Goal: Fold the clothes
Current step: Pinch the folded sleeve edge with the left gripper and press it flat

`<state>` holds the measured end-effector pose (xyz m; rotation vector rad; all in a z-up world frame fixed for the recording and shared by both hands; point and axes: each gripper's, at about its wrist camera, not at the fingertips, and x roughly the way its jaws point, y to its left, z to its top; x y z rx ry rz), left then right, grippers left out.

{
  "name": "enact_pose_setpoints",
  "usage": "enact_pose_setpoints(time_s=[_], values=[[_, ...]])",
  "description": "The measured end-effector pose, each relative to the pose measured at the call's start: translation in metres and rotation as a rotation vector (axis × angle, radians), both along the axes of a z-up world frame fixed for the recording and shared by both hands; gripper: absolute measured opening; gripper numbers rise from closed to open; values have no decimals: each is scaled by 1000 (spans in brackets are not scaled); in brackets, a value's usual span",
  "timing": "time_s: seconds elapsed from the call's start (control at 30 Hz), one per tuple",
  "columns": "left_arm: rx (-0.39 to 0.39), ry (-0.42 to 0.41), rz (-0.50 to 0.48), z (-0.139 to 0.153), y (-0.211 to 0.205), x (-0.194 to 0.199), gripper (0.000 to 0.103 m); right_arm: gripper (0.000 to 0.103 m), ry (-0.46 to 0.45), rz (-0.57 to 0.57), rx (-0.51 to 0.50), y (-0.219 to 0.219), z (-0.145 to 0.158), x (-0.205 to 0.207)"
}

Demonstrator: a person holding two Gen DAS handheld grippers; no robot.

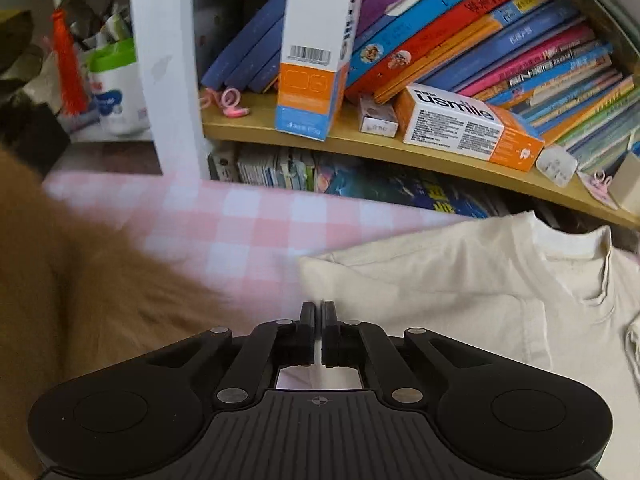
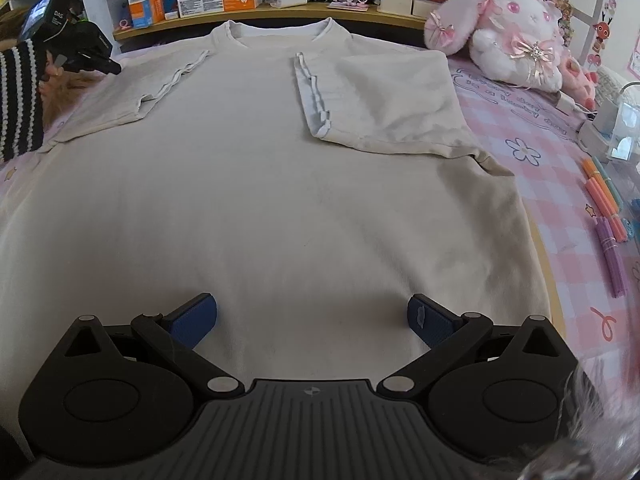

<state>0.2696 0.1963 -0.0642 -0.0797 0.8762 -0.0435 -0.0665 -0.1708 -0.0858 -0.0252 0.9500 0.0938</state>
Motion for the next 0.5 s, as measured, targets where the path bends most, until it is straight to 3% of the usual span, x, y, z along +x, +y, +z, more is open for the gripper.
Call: enact_pose_setpoints(time_s=[0.17, 0.23, 0.3, 0.5], values=[[-7, -1, 28, -2, 4, 3, 3, 103, -9, 10, 1, 4, -1, 7], [-7, 7, 24, -2, 4, 2, 10, 103, -14, 12, 1, 4, -1, 8], [-5, 3, 15, 1, 6, -5, 10, 103, -16, 13, 1, 4, -2, 9], [-33, -66, -111, 19, -7, -71, 17, 103, -11, -2, 6, 5, 1, 5]])
